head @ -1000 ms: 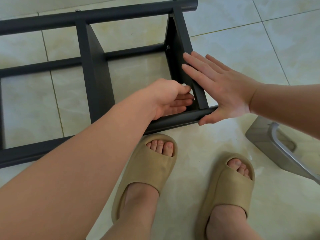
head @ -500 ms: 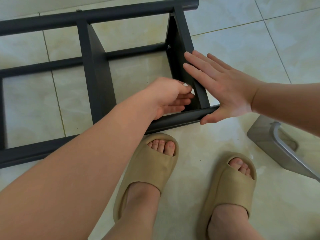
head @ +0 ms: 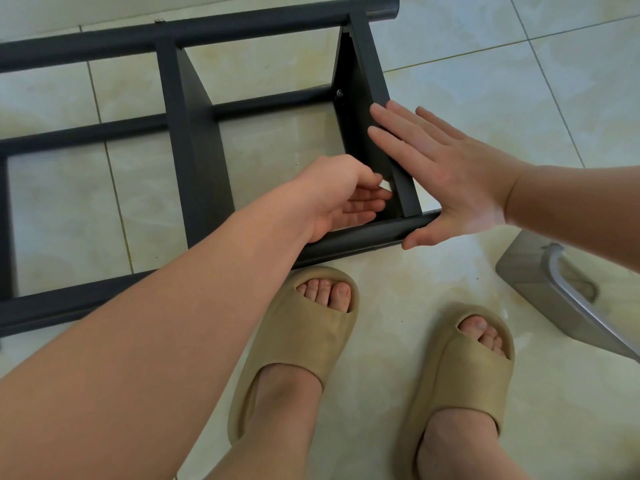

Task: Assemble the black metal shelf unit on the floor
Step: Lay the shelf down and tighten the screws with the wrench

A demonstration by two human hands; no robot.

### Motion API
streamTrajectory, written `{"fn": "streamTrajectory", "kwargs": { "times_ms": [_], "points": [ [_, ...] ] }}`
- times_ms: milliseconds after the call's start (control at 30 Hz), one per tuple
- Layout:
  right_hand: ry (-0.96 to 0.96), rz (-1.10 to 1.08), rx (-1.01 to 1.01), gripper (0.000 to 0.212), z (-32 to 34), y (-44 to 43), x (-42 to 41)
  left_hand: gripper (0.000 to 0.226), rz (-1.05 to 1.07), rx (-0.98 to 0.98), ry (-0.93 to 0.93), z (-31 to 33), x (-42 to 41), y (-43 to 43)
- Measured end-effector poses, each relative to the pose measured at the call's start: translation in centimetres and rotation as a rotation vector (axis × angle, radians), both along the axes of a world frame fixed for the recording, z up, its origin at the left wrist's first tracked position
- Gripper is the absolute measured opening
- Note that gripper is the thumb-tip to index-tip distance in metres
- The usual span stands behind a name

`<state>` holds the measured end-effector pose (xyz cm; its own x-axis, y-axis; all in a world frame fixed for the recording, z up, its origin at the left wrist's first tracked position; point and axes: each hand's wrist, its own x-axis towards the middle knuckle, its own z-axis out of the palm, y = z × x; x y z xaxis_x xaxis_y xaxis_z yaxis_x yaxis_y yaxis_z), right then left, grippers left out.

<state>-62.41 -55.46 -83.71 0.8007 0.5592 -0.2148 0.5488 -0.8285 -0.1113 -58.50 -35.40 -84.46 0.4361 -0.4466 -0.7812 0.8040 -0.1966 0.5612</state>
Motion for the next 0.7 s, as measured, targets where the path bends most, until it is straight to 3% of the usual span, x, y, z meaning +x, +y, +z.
{"fn": "streamTrajectory", "kwargs": {
  "times_ms": [700],
  "points": [
    [0.005,-0.002,-0.005,0.131,0.1,0.0,-0.1,0.014,-0.219,0.0,-0.188,0.0,0.1,1.1]
  ]
}}
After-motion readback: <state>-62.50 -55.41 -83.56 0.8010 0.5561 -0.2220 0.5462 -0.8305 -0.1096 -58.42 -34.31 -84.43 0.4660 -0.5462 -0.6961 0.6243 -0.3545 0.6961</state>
